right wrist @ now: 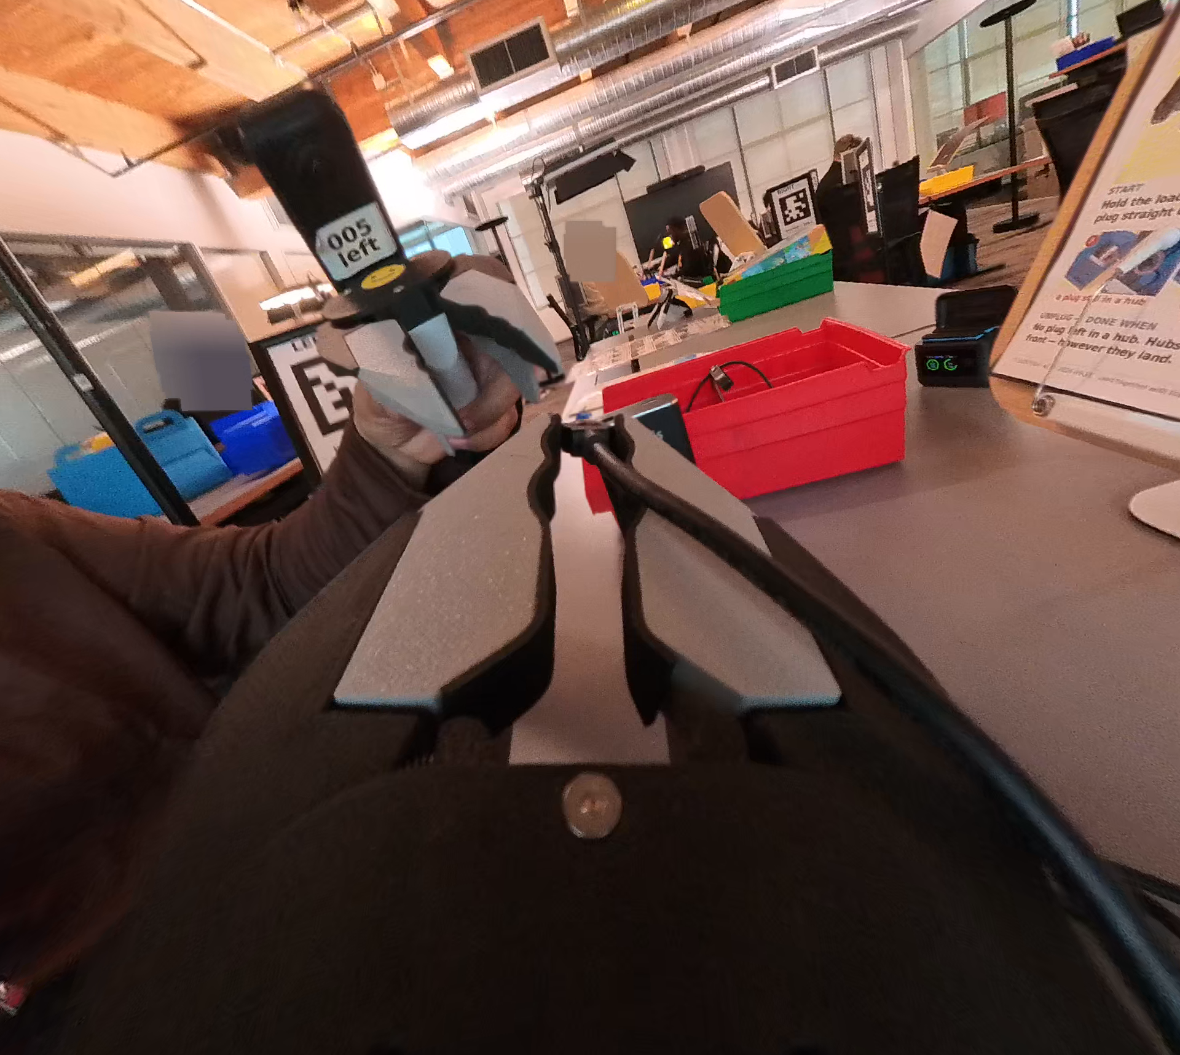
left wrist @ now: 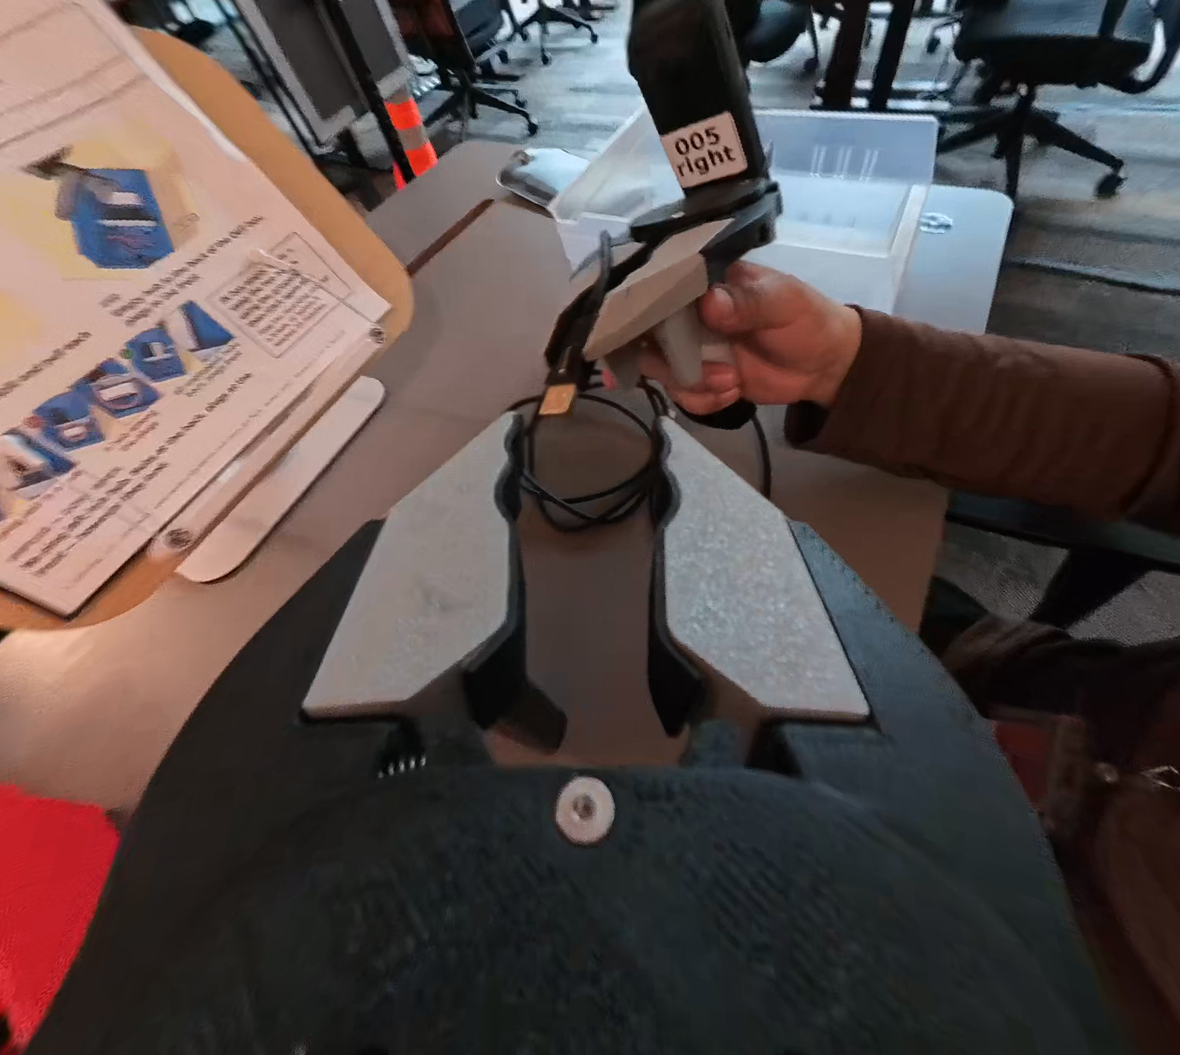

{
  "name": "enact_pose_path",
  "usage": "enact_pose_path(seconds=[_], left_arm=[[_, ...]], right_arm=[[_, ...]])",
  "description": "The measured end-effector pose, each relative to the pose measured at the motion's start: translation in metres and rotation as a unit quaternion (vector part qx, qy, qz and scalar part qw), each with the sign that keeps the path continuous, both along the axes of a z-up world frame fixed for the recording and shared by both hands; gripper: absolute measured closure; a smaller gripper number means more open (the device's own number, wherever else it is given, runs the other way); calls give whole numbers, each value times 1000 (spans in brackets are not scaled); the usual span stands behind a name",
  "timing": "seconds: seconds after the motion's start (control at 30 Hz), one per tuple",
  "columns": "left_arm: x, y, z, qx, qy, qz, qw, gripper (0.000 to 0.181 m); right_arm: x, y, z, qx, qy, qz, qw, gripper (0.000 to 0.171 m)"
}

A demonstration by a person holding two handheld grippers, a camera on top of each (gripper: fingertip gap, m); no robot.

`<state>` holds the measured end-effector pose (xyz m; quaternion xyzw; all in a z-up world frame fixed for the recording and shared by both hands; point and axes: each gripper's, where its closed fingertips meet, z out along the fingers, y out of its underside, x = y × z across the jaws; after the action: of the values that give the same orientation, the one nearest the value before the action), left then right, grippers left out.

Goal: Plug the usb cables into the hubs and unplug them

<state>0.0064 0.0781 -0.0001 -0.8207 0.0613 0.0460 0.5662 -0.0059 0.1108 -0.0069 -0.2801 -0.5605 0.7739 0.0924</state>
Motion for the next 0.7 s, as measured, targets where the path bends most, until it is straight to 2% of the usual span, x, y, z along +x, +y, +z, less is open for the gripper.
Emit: enact_pose_path(seconds=[0.17,0.23,0.3,0.4,0.5,0.7], left_arm=[[-38,-36,20,33,41,72,996,134],[-47,-46,15,23,28,78,996,120],[-58,-54,-2,-14,19,81,996,102],[-73,-61,-37,-78,10,87,993,92],[-72,-59,-63,-109,-30,67,991,90],[-69,-49,-106,-174,-58,45,982,92]], right_arm=[[2,5,5,-21,9,3,1000,159],[3,4,5,-20,11,4,1000,159],[3,2,3,-17,13,9,1000,159],[3,1,2,-14,11,11,1000,159],[2,-1,-1,-10,9,14,1000,159],[2,-7,-6,4,6,21,1000,159]])
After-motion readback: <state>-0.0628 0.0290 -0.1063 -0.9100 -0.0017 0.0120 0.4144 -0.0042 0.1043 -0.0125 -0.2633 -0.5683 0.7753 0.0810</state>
